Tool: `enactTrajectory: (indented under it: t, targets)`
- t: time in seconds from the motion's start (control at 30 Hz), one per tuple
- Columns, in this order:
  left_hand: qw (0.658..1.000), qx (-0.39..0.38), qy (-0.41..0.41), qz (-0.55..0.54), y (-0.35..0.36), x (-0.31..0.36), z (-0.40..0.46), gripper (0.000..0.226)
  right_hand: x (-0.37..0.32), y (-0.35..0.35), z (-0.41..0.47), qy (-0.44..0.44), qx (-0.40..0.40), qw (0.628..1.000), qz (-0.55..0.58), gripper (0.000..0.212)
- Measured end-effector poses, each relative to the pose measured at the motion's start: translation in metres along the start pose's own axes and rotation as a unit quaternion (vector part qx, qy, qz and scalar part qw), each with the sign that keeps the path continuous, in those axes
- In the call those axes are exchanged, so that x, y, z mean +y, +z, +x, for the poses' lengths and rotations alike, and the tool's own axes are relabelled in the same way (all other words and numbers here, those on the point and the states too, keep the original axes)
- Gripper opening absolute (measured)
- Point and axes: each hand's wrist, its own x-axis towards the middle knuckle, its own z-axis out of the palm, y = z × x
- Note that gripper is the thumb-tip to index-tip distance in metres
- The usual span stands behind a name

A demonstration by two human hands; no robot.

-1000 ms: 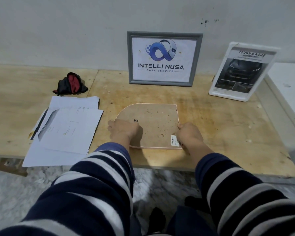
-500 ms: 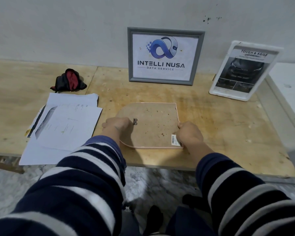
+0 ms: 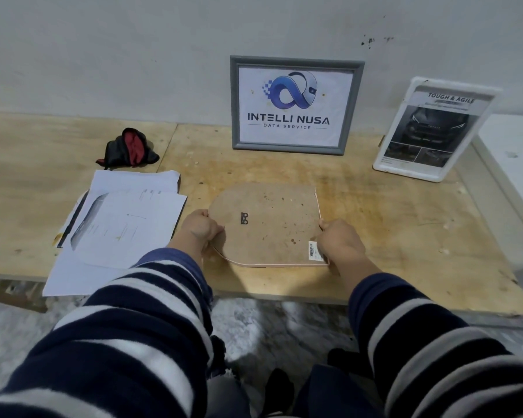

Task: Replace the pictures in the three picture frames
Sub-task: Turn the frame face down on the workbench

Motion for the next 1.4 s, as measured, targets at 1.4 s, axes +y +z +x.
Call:
enactTrajectory:
  t: [1.4]
  targets:
    - [0.940,-0.060,0.262,0.209,0.133,0.067,-0.050,0.029,0.098,-0.072,0.004,0.204,0.191,0.957,0.083,0.037]
